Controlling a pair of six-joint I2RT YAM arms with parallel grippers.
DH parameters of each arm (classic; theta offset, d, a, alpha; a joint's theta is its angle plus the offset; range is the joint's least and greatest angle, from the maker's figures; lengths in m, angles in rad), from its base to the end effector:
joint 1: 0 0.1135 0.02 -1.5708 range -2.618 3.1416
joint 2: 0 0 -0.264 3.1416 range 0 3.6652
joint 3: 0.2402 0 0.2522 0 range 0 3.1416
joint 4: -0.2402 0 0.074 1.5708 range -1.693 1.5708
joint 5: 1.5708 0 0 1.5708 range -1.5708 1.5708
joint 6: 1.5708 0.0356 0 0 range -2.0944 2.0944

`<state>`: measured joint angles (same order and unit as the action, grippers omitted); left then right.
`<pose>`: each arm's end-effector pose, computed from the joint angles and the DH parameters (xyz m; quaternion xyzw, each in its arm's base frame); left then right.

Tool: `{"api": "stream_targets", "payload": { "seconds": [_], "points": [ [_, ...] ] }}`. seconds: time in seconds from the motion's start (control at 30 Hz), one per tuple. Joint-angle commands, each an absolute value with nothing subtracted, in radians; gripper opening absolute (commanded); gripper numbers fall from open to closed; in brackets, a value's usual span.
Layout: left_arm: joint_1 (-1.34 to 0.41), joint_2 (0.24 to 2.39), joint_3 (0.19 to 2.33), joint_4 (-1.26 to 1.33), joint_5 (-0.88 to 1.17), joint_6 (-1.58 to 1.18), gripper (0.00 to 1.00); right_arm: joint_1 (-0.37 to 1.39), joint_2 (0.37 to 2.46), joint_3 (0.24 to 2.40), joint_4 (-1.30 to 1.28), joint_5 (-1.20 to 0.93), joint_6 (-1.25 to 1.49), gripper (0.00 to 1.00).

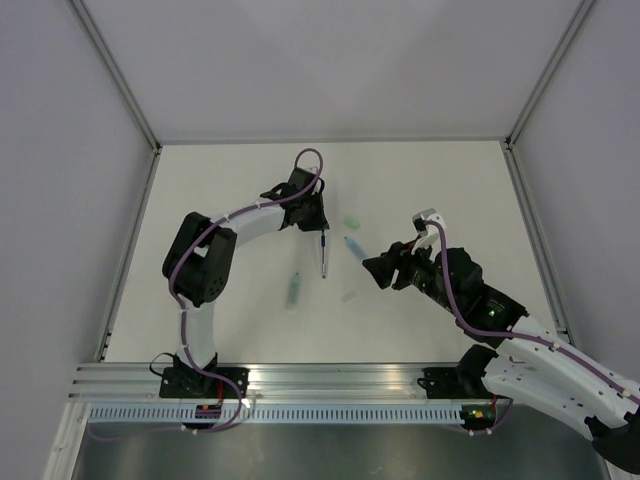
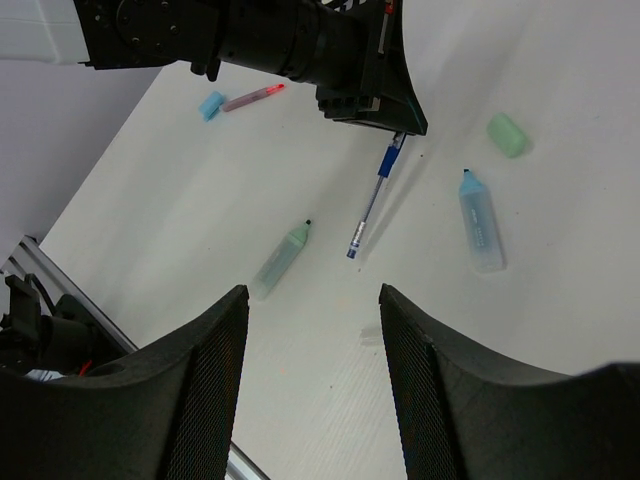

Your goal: Insert the pens into the pen caps

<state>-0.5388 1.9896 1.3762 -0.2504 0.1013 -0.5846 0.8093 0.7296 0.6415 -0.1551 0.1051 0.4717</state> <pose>0.3700 -0.2254 0.1795 -0.0039 0.9371 -0.2244 0.2673 0.1260 0.1267 0.3013 -0.1002 0.7808 0.3345 0.5180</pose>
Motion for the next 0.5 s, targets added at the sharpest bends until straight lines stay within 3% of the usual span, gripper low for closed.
{"api": "stream_targets", "payload": {
  "seconds": [0.0, 0.47],
  "points": [
    [-0.535, 2.02, 1.437, -0.267, 0.04, -0.526, 0.04, 0.81, 0.716, 0.653, -0.156, 0.13, 0.457, 0.61],
    [-0.526, 1.988, 1.428, -0.304, 0.04, -0.508, 0.42, 0.81, 0.741, 0.673, -0.193, 0.156, 0.431, 0.61]
  ]
}}
